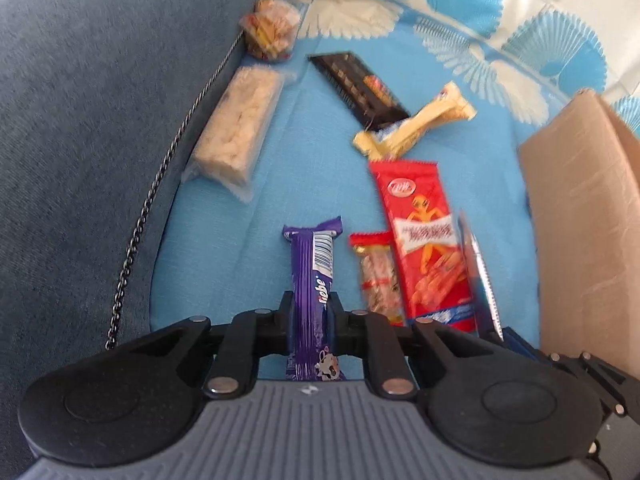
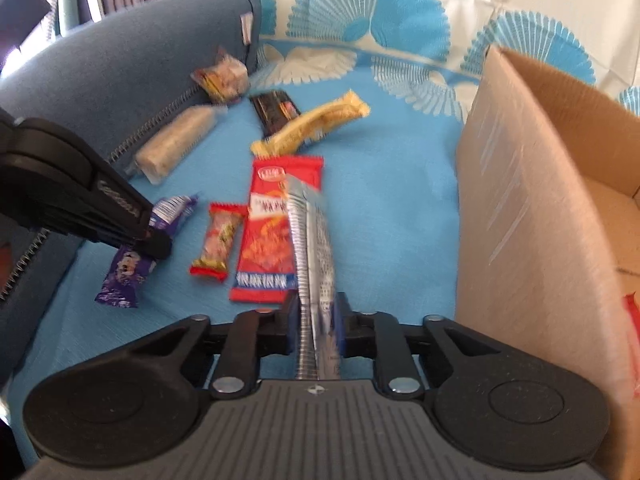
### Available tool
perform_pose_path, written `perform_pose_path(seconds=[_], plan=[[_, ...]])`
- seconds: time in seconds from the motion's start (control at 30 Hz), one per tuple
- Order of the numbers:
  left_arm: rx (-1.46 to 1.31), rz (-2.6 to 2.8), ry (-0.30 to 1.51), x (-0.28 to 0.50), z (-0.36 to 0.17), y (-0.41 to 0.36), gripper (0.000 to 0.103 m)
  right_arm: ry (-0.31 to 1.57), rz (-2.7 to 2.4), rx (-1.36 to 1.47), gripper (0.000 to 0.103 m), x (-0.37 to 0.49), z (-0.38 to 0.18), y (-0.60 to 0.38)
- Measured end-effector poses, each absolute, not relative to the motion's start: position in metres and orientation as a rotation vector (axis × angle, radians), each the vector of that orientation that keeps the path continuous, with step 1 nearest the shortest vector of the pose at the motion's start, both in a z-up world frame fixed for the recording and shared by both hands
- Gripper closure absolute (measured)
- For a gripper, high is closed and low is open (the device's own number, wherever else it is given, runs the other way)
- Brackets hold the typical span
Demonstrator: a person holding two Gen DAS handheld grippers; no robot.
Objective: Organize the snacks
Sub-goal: 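Grasp the silver stick pack with the right tool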
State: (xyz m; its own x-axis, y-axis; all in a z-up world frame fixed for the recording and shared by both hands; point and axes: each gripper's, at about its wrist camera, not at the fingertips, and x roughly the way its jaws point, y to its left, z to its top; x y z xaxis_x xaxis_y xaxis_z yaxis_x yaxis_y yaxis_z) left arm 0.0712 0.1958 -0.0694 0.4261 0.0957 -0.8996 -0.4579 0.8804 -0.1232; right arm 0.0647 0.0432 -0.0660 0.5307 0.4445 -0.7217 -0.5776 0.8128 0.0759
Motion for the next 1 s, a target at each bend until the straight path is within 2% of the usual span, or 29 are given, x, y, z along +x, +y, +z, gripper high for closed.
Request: perform_pose_path(seconds=[0.03, 0.37, 0.4, 0.47, 0.5, 0.53, 0.73, 0.87, 0.93, 1.0], plan=[[-0.372, 0.354, 1.062, 0.070, -0.066, 0.194, 0.087, 0.786, 0.619, -0.177, 0.100, 0.063, -0.062, 0.042], [-0.364, 0.315, 1.027, 0.059, -0.053, 0.188, 0.087, 0.763, 0.659, -0.208, 0.100, 0.045, -0.055, 0.036], [-0.364, 0.310, 1.038, 0.059, -0.054, 0.188, 0.087, 0.749, 0.644, -0.229, 0.097, 0.042, -0.056, 0.037], [-0.354, 0.306, 1.053, 0.058, -0.056, 0.188, 0.087, 0.732, 0.618, -0.268, 0.081, 0.041, -0.060, 0.040], [-0.352, 0.303, 1.058, 0.057, -0.057, 0.188, 0.087, 0.735, 0.615, -0.270, 0.067, 0.042, -0.062, 0.042], [-0.353, 0.300, 1.061, 0.057, -0.058, 0.188, 0.087, 0.739, 0.610, -0.270, 0.056, 0.043, -0.065, 0.043], [-0.336, 0.281, 1.080, 0.059, -0.062, 0.186, 0.087, 0.750, 0.558, -0.240, 0.048, 0.060, -0.075, 0.052], [-0.315, 0.270, 1.100, 0.063, -0.066, 0.183, 0.087, 0.813, 0.500, -0.223, 0.048, 0.072, -0.086, 0.053], [-0.319, 0.272, 1.108, 0.065, -0.068, 0.184, 0.087, 0.820, 0.514, -0.215, 0.069, 0.074, -0.088, 0.053], [-0.322, 0.275, 1.111, 0.066, -0.069, 0.184, 0.087, 0.820, 0.530, -0.204, 0.079, 0.074, -0.089, 0.052]])
